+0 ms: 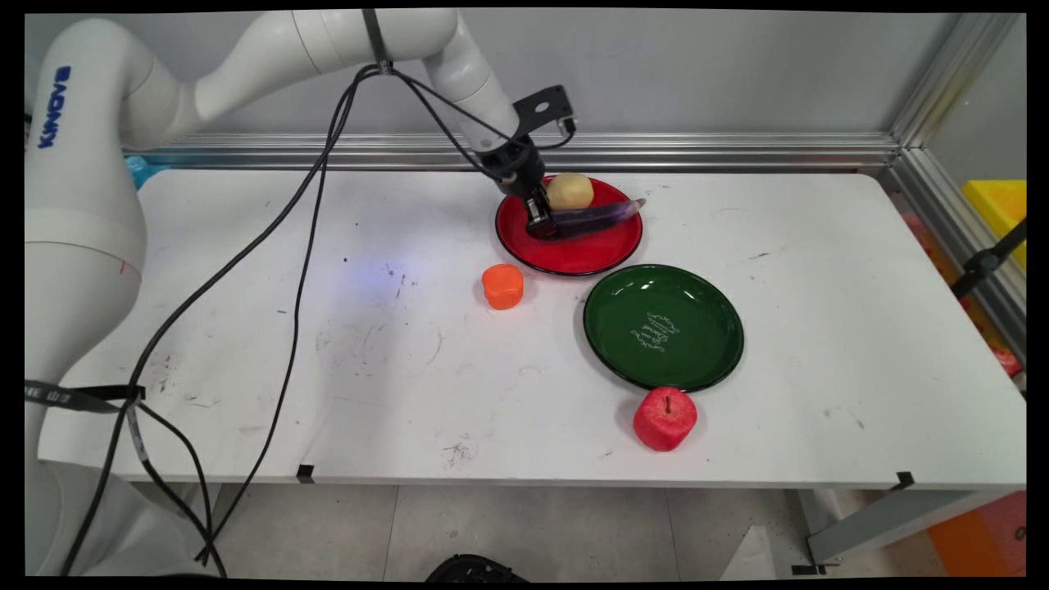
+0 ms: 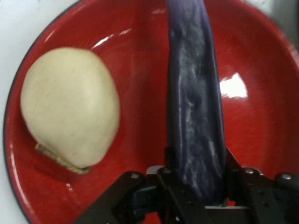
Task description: Place the picked object on the table
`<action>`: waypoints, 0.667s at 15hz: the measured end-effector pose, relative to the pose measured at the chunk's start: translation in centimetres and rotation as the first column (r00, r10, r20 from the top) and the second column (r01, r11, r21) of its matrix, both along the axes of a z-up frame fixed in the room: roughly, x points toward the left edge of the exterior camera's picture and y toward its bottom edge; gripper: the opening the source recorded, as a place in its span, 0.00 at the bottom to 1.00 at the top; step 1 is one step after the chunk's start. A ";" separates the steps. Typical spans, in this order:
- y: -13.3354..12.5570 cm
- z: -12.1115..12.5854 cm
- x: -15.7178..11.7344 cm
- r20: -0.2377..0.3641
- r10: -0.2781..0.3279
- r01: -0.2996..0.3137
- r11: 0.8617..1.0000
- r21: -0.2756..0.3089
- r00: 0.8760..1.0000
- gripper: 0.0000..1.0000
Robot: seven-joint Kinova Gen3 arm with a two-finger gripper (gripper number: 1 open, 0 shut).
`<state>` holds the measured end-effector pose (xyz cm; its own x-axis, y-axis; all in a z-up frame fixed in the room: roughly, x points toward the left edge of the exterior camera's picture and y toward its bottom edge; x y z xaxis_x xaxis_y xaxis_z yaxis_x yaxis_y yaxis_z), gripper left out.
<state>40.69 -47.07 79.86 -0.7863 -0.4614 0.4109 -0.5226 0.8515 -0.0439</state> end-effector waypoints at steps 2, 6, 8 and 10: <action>0.8 1.4 -1.0 -0.006 0.009 -0.009 1.000 0.008 1.000 0.00; 3.3 4.1 -2.0 -0.017 0.046 -0.045 0.999 0.026 0.999 0.00; 5.4 5.2 -2.4 -0.020 0.059 -0.058 0.997 0.045 0.998 0.00; 7.9 5.9 -2.6 -0.016 0.058 -0.056 0.996 0.065 0.998 0.00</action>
<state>38.10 -39.17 85.77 -0.7506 -0.5314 0.3926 -0.5705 0.8210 0.0205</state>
